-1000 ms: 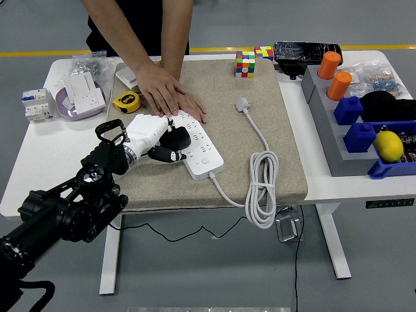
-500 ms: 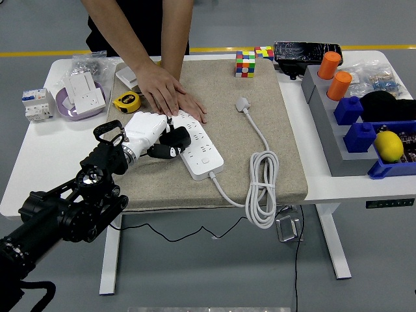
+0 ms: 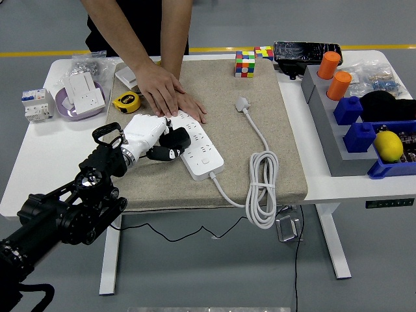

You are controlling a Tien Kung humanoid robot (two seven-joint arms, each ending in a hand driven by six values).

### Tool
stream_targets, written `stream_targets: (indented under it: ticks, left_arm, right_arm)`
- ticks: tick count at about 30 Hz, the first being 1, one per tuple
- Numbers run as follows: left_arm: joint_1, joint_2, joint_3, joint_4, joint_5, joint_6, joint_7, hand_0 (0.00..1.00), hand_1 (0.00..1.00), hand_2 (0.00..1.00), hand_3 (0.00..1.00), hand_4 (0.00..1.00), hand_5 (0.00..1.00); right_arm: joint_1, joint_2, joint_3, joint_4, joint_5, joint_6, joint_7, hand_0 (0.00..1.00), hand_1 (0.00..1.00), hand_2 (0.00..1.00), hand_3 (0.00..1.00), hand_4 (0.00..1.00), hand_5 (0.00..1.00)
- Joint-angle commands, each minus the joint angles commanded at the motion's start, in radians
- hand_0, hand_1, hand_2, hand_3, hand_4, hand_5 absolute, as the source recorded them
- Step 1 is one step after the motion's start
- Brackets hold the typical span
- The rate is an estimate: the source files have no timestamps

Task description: Pick up the plug,place it near the board,insert it into the board,press the button

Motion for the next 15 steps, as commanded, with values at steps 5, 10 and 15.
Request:
stream_targets:
  ticks: [5, 10, 15]
  left_arm:
    - [0.008, 0.003, -0.024, -0.015, 0.000, 0.003, -0.002, 0.295, 0.166, 0.213, 0.209, 0.456, 0.354]
    - [0.015, 0.006, -0.055, -0.029, 0.000, 0.005, -0.006, 0.295, 0.161, 0.209, 0.209, 0.452, 0.342]
    - [0.017, 0.010, -0.070, -0.039, 0.000, 0.003, -0.005, 0.295, 0.160, 0.211, 0.209, 0.453, 0.341]
  right_arm:
    - [0.002, 0.000, 0.002, 0.000, -0.001, 0.000, 0.000, 0.853, 0.794, 0.762, 0.782, 0.998, 0.967]
    - [0.002, 0.001, 0.003, 0.000, 0.000, 0.000, 0.000, 0.854, 0.793, 0.762, 0.782, 0.998, 0.967]
    - [0.002, 0.002, 0.007, -0.001, -0.001, 0.000, -0.001, 0.853, 0.793, 0.762, 0.782, 0.998, 0.967]
